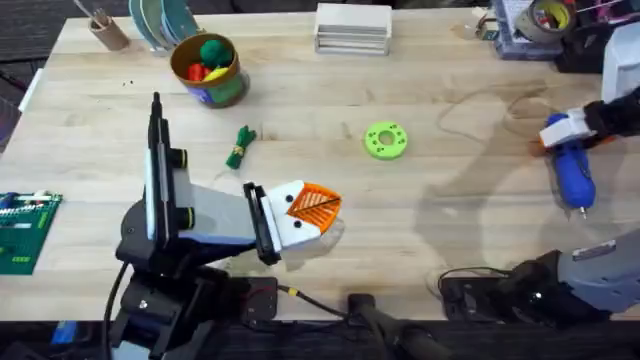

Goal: Pick up the gripper from the table and insert it into the empty holder that is missing its gripper. Then pick up a screw, insert it into the mounting hole, and use the screwdriver to tighten it. Finally, clean up the table by picking up the vegetable and placing it into the bucket.

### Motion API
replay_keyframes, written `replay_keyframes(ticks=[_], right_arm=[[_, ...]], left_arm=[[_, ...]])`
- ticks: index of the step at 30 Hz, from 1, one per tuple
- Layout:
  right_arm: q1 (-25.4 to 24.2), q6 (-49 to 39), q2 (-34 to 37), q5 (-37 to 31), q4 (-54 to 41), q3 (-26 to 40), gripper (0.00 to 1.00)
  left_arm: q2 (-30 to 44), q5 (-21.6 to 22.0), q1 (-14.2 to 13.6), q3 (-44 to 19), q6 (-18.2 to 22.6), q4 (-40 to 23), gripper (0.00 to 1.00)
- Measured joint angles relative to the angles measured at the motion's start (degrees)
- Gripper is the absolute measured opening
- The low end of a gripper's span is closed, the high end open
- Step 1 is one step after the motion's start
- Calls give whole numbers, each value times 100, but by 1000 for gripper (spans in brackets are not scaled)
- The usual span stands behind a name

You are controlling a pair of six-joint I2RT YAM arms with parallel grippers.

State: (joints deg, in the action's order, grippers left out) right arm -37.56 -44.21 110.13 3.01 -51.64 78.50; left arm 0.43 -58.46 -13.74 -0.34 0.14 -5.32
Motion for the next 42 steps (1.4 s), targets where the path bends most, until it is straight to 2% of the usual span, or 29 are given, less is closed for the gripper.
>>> replay_keyframes(ticks=[10, 14, 19, 32, 42], right_arm=[[0, 4, 0, -9, -9, 0, 701], [0, -2, 0, 0, -7, 0, 672], [0, 0, 0, 9, 2, 0, 555], [0, -2, -2, 9, 0, 0, 354], [0, -2, 0, 9, 83, -2, 328]], left_arm=[[0, 22, 0, 0, 0, 2, 11], [0, 24, 0, 0, 0, 2, 11], [0, 41, 0, 0, 0, 4, 11], [0, 85, 0, 0, 0, 13, 11], [0, 85, 0, 0, 0, 13, 11]])
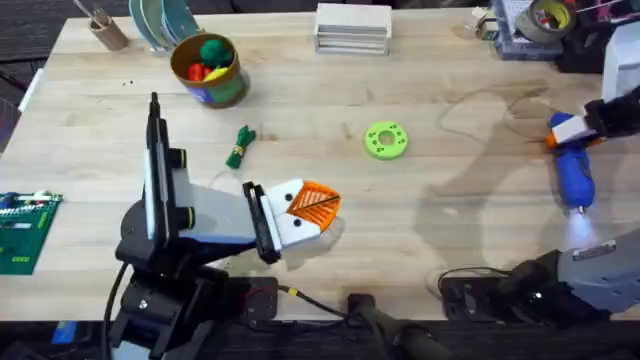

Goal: Pick up the gripper from the table and insert it into the empty holder that is missing its gripper. Then pick up a screw, insert it into the mounting hole, and use the screwdriver to tighten it. Finally, clean up the table by picking up the vegetable and placing it into the bucket.

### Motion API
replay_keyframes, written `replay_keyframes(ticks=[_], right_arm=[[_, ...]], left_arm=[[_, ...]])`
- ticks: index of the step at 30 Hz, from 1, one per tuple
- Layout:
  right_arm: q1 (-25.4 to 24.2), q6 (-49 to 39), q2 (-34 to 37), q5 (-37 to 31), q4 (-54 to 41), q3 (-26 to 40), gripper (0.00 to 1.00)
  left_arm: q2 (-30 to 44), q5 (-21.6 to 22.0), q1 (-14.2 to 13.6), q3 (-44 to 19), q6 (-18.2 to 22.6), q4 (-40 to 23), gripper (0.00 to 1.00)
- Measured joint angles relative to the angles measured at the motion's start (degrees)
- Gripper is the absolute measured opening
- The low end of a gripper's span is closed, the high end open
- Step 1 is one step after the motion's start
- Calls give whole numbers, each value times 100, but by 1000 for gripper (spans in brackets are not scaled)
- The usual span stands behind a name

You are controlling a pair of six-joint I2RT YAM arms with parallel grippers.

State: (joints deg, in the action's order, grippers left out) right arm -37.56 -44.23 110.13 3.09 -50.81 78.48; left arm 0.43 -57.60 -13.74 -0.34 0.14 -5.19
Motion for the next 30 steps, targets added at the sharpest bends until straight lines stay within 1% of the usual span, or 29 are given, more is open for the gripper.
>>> replay_keyframes(ticks=[25, 30], right_arm=[[0, -63, -3, 0, 12, 30, 275], [21, -66, -203, 0, -13, 85, 266]], left_arm=[[0, 13, 0, 0, 0, 1, 11], [-2, 20, 0, 0, 0, 2, 11]])
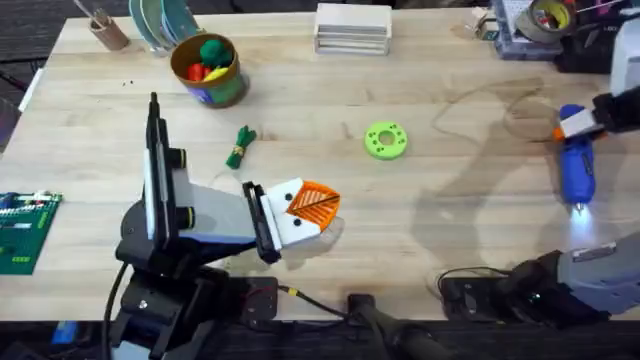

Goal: Pick up the gripper from the table and insert it into the empty holder that is missing its gripper. Then pick up a screw, insert it into the mounting hole, and use the screwdriver to tighten it. Finally, clean up the table by picking up the vegetable and placing it into the bucket.

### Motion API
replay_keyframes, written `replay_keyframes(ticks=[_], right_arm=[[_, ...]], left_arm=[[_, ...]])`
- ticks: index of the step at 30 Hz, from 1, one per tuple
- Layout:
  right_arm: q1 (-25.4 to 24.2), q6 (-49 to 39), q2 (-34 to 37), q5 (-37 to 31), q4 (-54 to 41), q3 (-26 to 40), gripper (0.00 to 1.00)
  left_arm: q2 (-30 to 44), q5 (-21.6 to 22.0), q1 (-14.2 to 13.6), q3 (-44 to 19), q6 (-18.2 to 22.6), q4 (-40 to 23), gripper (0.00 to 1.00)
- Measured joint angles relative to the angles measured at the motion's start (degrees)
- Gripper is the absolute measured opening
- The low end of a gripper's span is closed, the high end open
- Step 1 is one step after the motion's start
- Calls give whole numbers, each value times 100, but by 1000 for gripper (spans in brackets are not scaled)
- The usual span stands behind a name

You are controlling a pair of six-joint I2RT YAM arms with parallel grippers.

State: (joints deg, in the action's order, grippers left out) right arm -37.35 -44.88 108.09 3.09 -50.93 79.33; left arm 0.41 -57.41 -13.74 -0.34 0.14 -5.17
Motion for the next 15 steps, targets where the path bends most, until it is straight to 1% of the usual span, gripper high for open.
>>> replay_keyframes(ticks=[7, 15], right_arm=[[179, -17, -449, 3, 32, 72, 253], [591, -15, -916, 6, 31, 72, 240]], left_arm=[[2, 2, 0, 0, 0, 0, 11], [2, 2, 0, 0, 0, 0, 11]])
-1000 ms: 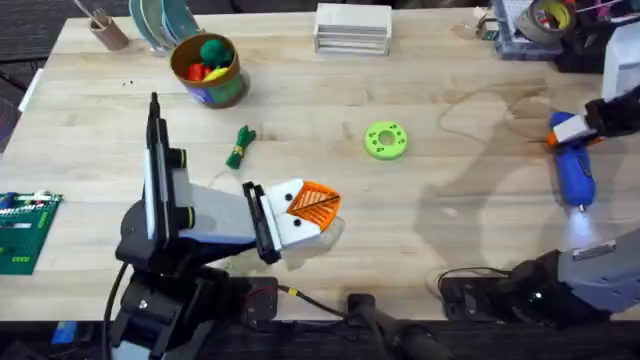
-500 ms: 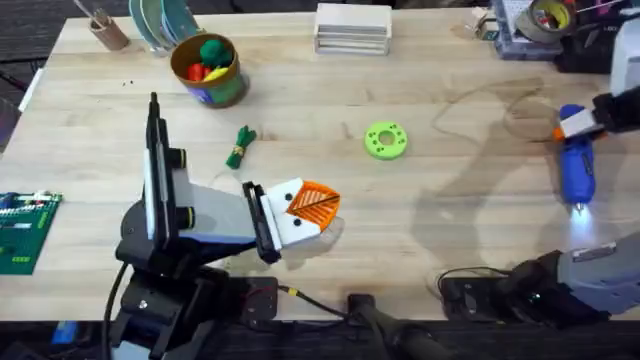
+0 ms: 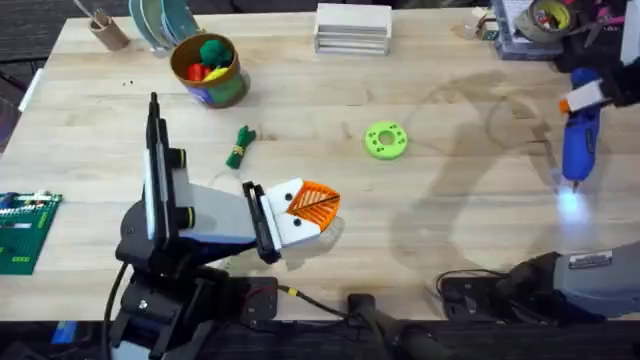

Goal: Pick up the gripper from the table and insert it into the empty holder that is missing its gripper. Then pick up a screw, insert it into the mounting hole, and use the screwdriver to tighten it. Finally, clean up the table by picking up the vegetable and placing it into the bucket.

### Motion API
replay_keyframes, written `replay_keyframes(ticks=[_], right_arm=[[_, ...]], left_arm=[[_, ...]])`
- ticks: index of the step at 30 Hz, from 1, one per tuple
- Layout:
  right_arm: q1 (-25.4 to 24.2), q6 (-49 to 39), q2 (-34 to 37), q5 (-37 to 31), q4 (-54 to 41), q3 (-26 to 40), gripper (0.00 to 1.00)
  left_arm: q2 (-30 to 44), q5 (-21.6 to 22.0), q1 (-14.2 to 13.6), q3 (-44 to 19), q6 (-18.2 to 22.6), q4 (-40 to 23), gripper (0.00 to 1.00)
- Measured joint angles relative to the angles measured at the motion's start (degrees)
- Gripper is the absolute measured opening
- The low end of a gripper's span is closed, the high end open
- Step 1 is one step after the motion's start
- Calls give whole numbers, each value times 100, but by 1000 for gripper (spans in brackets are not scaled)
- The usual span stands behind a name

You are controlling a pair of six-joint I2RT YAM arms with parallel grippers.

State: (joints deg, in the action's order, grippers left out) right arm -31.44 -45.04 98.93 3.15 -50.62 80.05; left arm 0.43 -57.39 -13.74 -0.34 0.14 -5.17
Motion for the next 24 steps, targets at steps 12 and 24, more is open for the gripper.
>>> replay_keyframes(ticks=[12, 24], right_arm=[[575, 1, -1505, 634, -39, 0, 221], [870, 158, -3324, 1208, -300, 0, 203]], left_arm=[[0, 0, 0, 0, 0, 0, 11], [0, 0, 0, 0, 0, 0, 11]])
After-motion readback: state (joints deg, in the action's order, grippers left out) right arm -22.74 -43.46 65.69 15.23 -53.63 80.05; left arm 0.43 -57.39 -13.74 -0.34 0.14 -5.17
